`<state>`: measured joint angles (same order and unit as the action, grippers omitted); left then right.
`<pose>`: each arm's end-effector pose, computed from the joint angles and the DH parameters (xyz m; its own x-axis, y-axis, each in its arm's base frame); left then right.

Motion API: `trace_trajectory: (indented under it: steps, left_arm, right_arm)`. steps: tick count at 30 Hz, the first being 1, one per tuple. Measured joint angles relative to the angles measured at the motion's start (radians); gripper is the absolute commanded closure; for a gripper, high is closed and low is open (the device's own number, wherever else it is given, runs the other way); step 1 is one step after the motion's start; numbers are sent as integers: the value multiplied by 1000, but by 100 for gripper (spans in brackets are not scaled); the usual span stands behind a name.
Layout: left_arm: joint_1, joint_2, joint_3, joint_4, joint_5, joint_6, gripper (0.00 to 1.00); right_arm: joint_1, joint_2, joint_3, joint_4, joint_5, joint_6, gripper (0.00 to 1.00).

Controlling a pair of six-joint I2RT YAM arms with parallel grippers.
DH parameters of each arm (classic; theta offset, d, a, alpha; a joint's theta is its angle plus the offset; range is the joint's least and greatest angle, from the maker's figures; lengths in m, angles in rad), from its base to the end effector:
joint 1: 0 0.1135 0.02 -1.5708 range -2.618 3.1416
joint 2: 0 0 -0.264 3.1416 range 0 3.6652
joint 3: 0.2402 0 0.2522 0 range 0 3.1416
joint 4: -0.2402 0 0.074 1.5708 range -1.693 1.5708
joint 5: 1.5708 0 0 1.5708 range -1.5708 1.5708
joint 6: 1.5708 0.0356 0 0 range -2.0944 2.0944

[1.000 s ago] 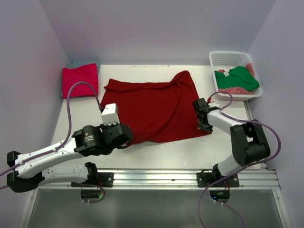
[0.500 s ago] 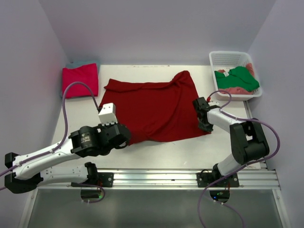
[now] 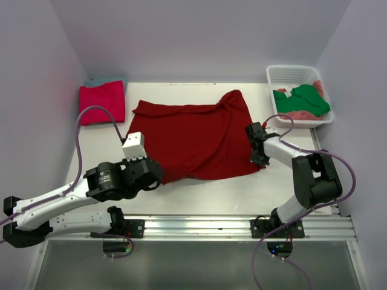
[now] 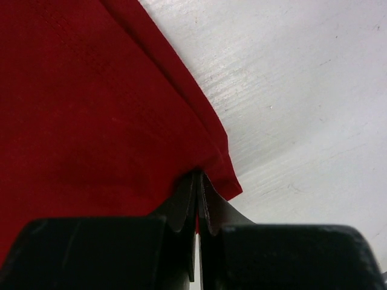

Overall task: Fold and stack the t-shirts
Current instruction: Flatten out the tshirt

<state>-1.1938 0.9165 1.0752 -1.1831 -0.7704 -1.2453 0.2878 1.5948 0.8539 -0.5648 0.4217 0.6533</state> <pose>0.0759 -0.1243 0.3359 -0.6066 -0.3151 -0.7299 -0.1272 0.9448 -0.3021 0.2683 0.0642 0.1536 -0.8297 0.3327 -0.4482 0.4385 0.8854 -0.1544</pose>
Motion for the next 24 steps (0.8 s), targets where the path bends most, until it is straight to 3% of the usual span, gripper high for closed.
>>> trace_trajectory:
  steps: [8, 15, 24]
  left_arm:
    - [0, 0, -10, 1, 1, 1, 100]
    - [0, -2, -3, 5, 0, 19, 100]
    - [0, -25, 100, -31, -22, 35, 100]
  right_arm:
    - [26, -48, -21, -2, -49, 10, 100]
    - [146, -266, -42, -186, -43, 68, 100]
    - [165, -486, -28, -423, 10, 126, 100]
